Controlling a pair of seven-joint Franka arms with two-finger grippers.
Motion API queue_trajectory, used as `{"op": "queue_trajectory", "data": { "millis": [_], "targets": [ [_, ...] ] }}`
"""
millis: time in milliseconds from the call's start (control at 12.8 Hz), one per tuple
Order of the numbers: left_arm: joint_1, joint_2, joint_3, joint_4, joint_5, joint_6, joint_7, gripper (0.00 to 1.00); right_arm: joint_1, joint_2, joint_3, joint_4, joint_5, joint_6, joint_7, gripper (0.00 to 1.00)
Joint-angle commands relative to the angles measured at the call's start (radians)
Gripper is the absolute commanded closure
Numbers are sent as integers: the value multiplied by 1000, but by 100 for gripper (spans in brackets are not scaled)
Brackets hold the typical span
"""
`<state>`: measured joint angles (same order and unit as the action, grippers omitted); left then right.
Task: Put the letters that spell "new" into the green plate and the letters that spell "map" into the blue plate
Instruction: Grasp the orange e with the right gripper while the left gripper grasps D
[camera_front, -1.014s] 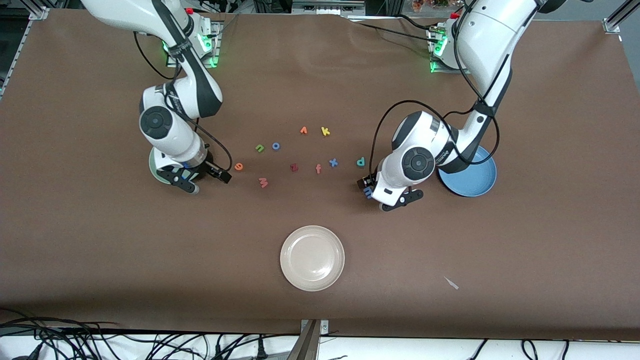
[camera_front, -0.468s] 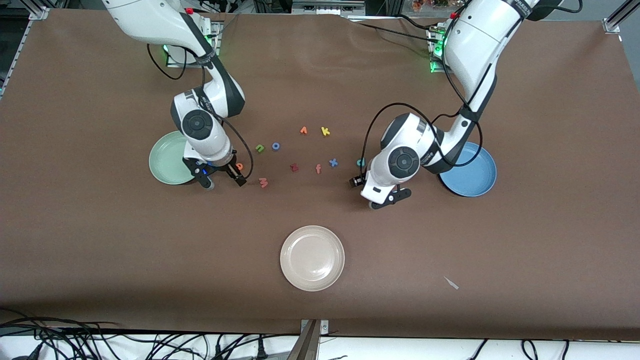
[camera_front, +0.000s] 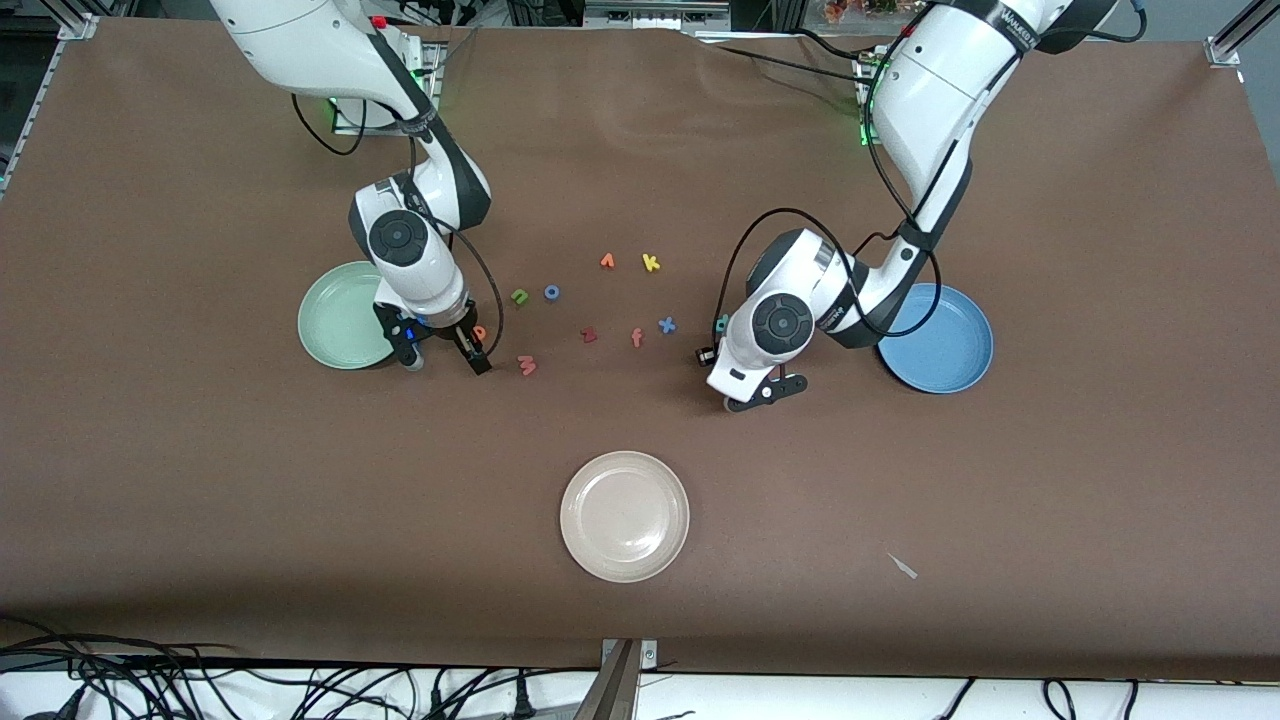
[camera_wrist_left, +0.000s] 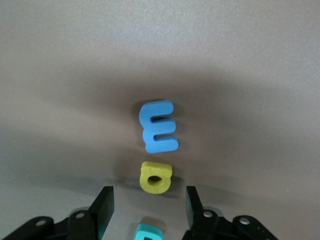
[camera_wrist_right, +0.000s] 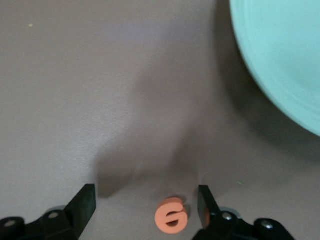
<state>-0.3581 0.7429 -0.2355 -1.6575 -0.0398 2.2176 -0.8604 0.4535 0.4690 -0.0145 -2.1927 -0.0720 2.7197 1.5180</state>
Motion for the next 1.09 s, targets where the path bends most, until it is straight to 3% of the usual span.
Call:
{"op": "queue_trajectory", "data": {
  "millis": [0,156,546,702,780,1014],
  "targets": [
    [-8,18,8,2,20,53,6,33,8,-9,-5,-18,-20,17,37,12],
    [-8,19,8,2,20,54,7,37,8,-19,-5,-32,-20,-9,36,12],
    [-7,16,8,1,20,39,8,84,8,-18,18,-32,-18,-25,77,19],
    [-7,10,8,1,20,37,4,89,8,-21,31,-32,-18,-26,83,23],
    [-2,1,8,1,20,19,4,89,8,-21,31,-32,-18,-26,86,31],
    [19,-117,8,15,20,-194,61,88,8,-21,31,-27,-18,-29,70,74]
  ]
}}
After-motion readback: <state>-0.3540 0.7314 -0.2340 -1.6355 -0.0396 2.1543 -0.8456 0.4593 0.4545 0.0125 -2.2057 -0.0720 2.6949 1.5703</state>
